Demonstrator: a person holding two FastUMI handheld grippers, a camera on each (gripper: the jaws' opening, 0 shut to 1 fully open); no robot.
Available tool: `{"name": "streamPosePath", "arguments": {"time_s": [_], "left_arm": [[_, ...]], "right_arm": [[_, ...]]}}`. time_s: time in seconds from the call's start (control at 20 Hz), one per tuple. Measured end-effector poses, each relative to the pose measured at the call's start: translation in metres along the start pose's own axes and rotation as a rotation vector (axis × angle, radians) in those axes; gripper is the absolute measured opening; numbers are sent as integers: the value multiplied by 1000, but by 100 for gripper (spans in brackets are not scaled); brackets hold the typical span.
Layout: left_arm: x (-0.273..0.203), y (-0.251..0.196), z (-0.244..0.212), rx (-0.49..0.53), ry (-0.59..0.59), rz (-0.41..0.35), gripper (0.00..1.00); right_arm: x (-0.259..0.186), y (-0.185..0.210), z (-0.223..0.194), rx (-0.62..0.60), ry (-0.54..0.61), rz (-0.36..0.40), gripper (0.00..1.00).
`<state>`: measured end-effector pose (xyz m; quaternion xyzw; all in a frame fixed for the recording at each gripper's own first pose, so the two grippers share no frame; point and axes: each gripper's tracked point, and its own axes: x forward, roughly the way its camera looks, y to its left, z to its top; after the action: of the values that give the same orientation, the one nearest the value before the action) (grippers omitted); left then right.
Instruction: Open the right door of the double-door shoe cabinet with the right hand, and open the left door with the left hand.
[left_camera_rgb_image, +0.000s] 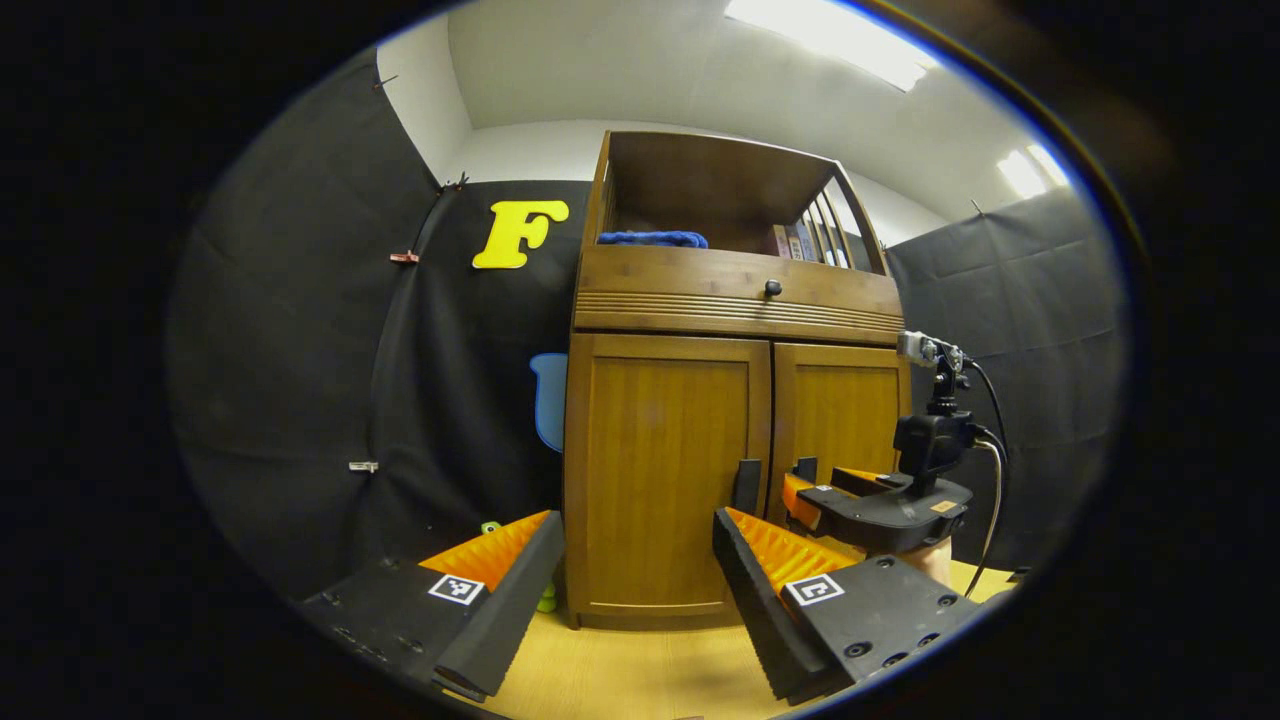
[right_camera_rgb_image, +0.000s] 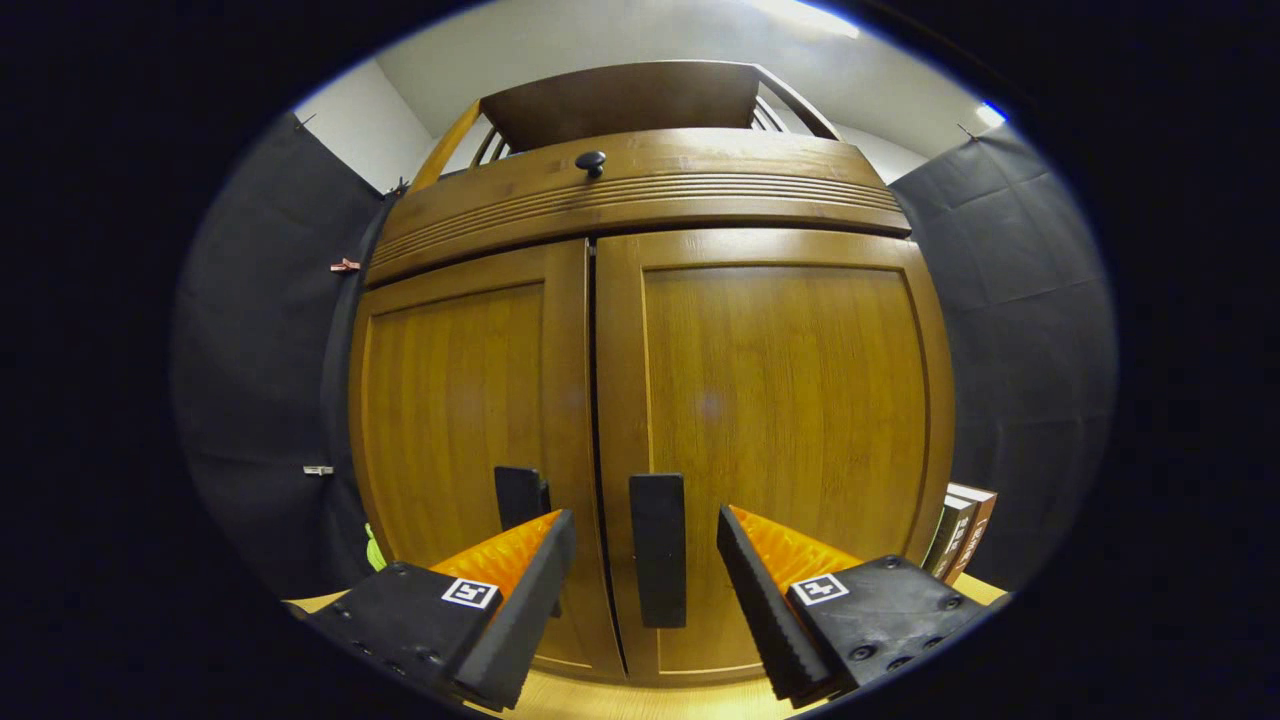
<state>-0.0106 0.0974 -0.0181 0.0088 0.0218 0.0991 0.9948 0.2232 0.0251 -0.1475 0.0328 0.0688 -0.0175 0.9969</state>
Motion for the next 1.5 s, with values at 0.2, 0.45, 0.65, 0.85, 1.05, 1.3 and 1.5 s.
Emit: {"name": "streamPosePath", "arguments": {"time_s": [0.2,0.45,0.65,0.85,1.05,1.3,1.5], "left_arm": [[7,15,-8,-3,12,24,94],[19,28,-5,-8,15,42,94],[17,30,-5,-8,12,51,94],[15,29,-7,-10,20,55,94],[11,16,-1,-12,21,48,94],[-2,-5,6,-20,6,22,94],[-11,-29,13,-28,-18,-12,94]], "right_arm": [[16,-4,-12,-21,6,-28,70],[27,-10,-34,-43,52,-72,72],[27,-8,-32,-63,29,-70,35],[22,-9,-33,-81,43,-57,18],[-2,-9,-29,-71,46,-9,18],[-44,-17,-20,-56,51,48,18],[-76,-28,-14,-55,68,78,18]]}}
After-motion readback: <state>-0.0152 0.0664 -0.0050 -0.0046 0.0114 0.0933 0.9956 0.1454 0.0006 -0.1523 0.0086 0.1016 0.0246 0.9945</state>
